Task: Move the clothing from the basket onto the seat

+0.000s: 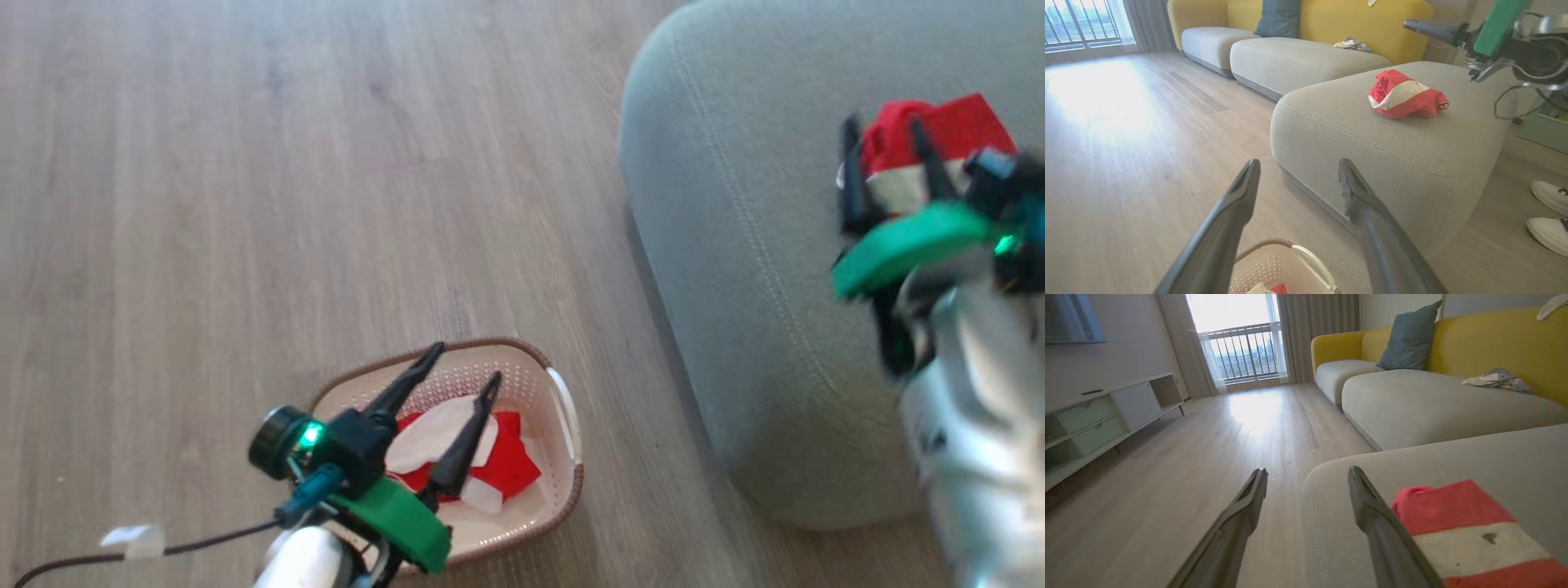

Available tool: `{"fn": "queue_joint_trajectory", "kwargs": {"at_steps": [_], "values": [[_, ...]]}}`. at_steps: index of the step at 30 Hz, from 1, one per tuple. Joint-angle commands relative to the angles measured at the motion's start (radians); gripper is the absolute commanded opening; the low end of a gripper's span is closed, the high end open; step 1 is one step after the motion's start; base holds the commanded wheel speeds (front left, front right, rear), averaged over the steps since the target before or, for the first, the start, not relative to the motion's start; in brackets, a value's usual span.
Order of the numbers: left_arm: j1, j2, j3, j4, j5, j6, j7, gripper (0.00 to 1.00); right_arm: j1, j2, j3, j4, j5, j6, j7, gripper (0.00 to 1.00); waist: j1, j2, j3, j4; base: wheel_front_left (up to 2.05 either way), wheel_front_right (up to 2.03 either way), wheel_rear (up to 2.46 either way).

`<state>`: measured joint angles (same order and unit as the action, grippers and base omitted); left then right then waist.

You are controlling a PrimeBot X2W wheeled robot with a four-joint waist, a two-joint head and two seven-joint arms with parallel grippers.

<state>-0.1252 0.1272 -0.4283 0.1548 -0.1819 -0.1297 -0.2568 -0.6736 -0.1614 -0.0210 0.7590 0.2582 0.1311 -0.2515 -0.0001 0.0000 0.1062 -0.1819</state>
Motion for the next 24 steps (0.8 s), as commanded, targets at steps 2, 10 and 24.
{"fn": "queue_joint_trajectory", "kwargs": {"at_steps": [2, 10, 24], "values": [[-0.011, -0.011, 0.08, -0.043, 0.014, -0.001, -0.005, 1.0, 0.07, -0.04, 0.118, -0.165, 0.116, 0.0, -0.01, 1.0, 0.0001, 0.0, -0.028, 0.042, 0.0, 0.0, 0.0], [0.016, -0.059, 0.253, -0.039, 0.046, 0.065, -0.005, 1.0, 0.296, -0.07, 0.217, -0.454, 0.243, 0.0, -0.01, 1.0, 0.0001, 0.0, -0.046, 0.121, 0.0, 0.0, 0.0], [0.053, -0.077, 0.378, -0.073, -0.023, 0.163, -0.005, 1.0, 0.499, 0.06, 0.223, -0.572, 0.12, 0.0, -0.01, 1.0, 0.0001, 0.0, -0.04, 0.215, 0.0, 0.0, 0.0]]}}
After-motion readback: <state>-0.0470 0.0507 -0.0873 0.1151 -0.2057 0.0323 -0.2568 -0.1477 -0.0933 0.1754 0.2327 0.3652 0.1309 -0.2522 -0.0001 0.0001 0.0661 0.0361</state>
